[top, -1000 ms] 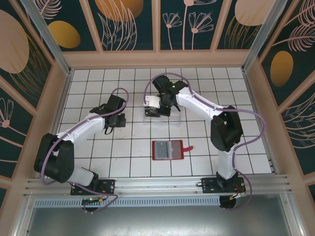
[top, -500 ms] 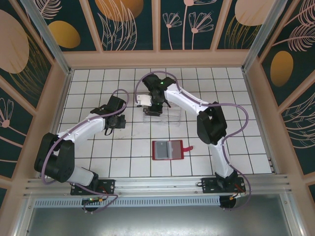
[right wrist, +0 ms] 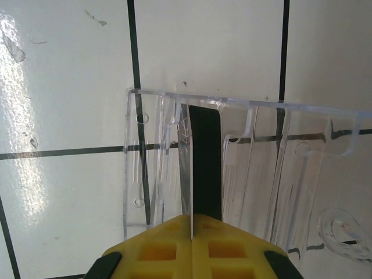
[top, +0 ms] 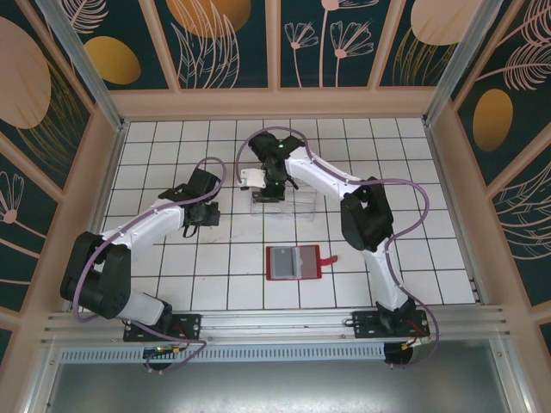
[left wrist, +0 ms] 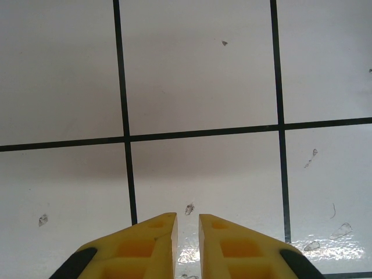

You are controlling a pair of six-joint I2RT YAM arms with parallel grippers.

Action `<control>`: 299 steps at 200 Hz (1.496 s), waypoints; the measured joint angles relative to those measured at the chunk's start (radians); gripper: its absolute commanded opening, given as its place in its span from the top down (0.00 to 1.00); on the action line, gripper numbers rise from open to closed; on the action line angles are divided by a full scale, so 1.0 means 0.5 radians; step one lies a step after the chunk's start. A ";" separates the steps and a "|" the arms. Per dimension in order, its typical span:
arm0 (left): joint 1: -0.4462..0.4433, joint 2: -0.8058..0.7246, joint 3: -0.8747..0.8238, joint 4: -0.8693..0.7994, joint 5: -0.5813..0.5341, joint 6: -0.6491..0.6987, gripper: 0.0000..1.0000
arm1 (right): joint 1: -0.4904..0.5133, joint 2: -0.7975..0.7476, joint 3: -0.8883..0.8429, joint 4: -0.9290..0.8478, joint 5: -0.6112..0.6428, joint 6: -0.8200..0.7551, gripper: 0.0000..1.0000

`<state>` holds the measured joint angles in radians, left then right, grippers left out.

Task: Take the credit cards out of the card holder

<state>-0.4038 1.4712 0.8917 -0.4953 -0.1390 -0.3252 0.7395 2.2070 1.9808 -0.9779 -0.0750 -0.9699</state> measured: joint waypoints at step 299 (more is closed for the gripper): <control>0.000 0.002 -0.007 0.001 0.052 0.000 0.82 | 0.079 -0.093 -0.107 0.280 0.437 0.013 0.84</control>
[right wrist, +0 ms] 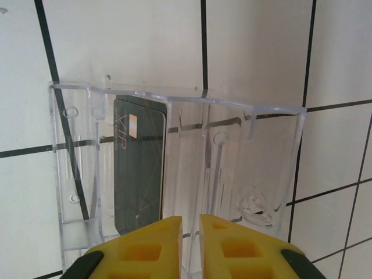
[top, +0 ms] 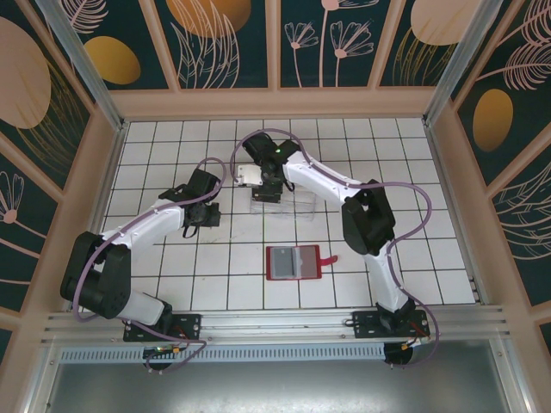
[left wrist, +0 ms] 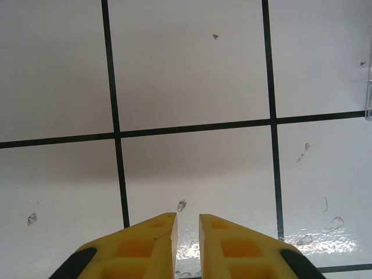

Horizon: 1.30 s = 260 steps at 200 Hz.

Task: Take the credit cards out of the card holder

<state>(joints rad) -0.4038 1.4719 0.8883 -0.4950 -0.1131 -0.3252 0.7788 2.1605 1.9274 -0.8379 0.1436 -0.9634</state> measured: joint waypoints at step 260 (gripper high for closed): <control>0.000 -0.098 -0.001 0.079 0.014 0.021 0.81 | 0.594 -1.028 -1.685 0.460 0.053 2.920 0.56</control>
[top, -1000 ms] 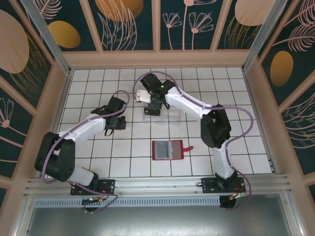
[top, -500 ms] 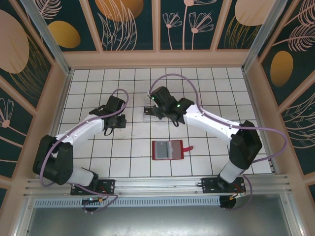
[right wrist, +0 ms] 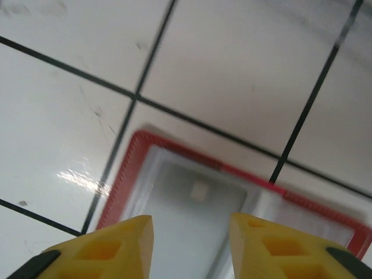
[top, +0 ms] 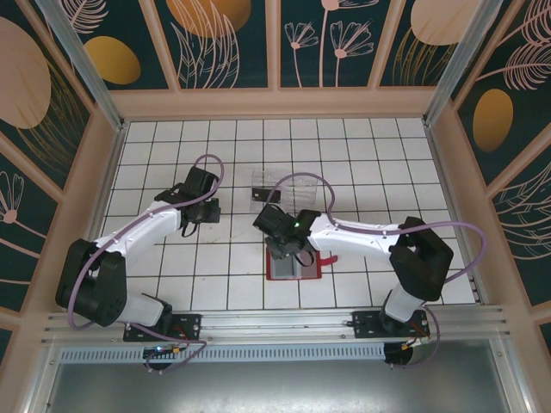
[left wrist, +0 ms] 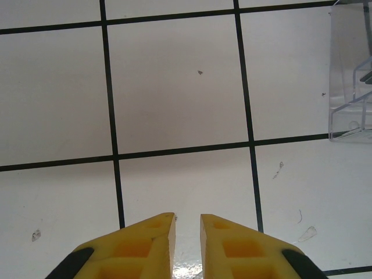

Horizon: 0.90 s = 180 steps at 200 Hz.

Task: Take the credit cards out of the card holder

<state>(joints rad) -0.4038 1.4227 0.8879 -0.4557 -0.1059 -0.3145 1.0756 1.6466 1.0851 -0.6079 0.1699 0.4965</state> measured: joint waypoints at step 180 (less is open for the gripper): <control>0.000 0.000 -0.008 0.007 0.010 0.001 0.81 | 0.067 0.235 0.005 0.053 -0.120 0.127 0.82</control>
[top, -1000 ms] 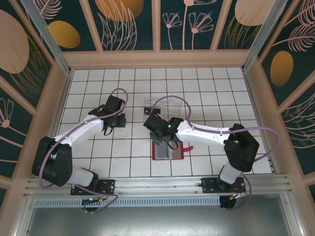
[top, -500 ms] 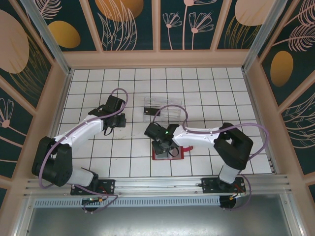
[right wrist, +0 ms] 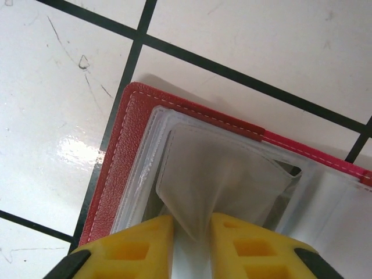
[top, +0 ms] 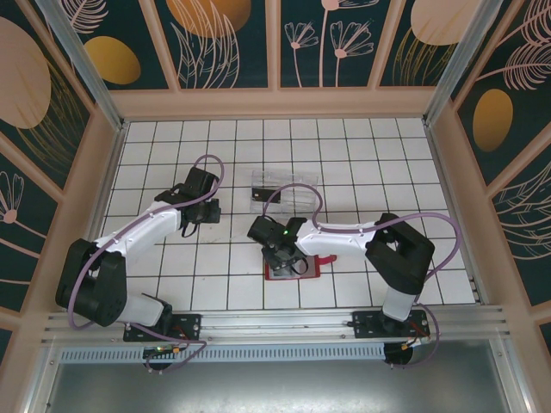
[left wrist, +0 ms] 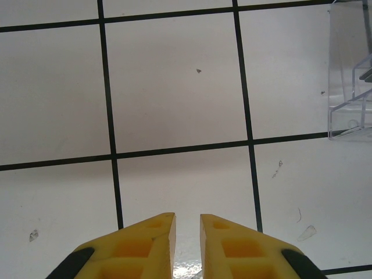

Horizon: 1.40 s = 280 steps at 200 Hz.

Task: Take the credit cards out of the card holder

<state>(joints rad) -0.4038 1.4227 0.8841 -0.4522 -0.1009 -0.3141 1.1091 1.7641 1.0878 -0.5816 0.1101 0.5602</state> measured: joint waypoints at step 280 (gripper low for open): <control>-0.605 0.182 -0.214 0.536 0.759 -0.771 0.84 | -0.049 -0.493 -0.430 0.130 0.131 0.205 0.90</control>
<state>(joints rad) -0.7063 1.5135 0.7769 -0.1841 0.2787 -0.6994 1.0847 1.5177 0.8726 -0.5167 0.1757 0.6628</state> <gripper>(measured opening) 0.159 0.102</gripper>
